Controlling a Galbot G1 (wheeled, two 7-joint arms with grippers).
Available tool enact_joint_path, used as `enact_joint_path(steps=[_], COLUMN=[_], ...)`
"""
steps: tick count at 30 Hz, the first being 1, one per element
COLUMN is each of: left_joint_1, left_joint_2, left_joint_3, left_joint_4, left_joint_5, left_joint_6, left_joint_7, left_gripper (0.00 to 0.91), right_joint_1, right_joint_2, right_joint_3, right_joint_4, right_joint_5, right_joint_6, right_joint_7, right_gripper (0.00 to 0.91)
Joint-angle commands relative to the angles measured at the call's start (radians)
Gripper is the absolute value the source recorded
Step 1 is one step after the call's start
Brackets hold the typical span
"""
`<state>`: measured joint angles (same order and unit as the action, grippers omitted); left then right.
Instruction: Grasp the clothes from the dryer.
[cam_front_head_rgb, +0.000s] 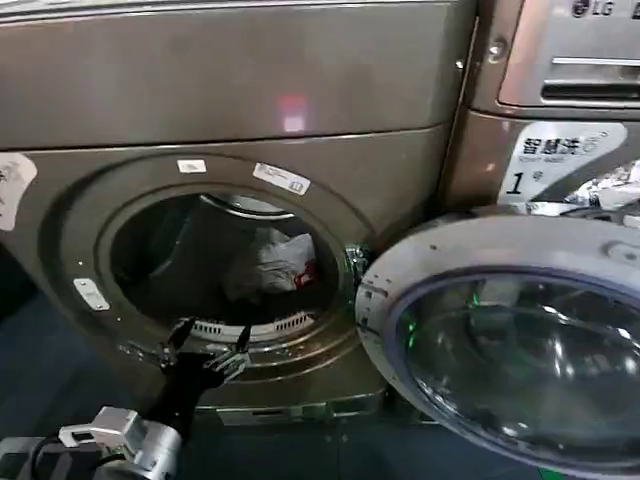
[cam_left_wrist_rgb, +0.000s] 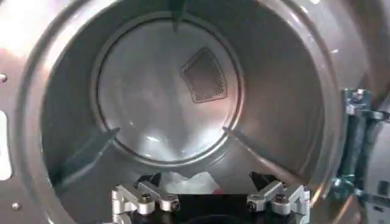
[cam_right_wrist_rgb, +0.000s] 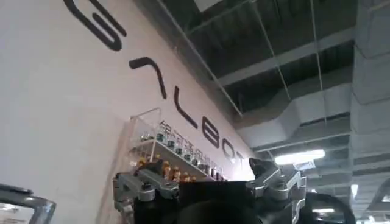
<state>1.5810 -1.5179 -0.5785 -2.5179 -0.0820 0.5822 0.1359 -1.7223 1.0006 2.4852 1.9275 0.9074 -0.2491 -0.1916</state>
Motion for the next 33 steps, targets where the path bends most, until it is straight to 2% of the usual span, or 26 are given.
enact_joint_path(steps=[1,5,10,17,24,33], left_joint_1=[0.0,-0.001,-0.025,-0.149,-0.368,-0.639], left_joint_2=[-0.001,-0.001,0.006,0.036,0.078,0.071], left_joint_3=[0.0,0.0,-0.017,-0.046,-0.028,0.017], left_joint_4=[-0.001,0.001,0.029,0.11,0.339,0.657], left_joint_5=[0.0,0.0,-0.009,-0.084,-0.158,-0.13], left_joint_6=[0.0,-0.001,-0.047,-0.052,-0.092,-0.147], left_joint_7=[0.0,0.0,-0.013,0.009,-0.024,-0.029], left_gripper=[0.907,0.907,0.907,0.907,0.907,0.907], right_joint_1=[0.0,-0.003,-0.01,-0.018,-0.035,-0.046], right_joint_2=[0.001,0.001,-0.005,-0.012,-0.018,-0.01], right_joint_3=[0.0,0.001,0.01,0.027,0.059,0.083], right_joint_4=[0.001,0.008,0.016,0.034,0.03,0.035], right_joint_5=[0.001,0.001,-0.026,-0.042,-0.044,-0.039], right_joint_6=[0.001,-0.003,-0.015,-0.057,-0.062,-0.059], right_joint_7=[-0.001,0.009,0.007,-0.008,-0.002,-0.006], right_gripper=[0.907,0.907,0.907,0.907,0.907,0.907])
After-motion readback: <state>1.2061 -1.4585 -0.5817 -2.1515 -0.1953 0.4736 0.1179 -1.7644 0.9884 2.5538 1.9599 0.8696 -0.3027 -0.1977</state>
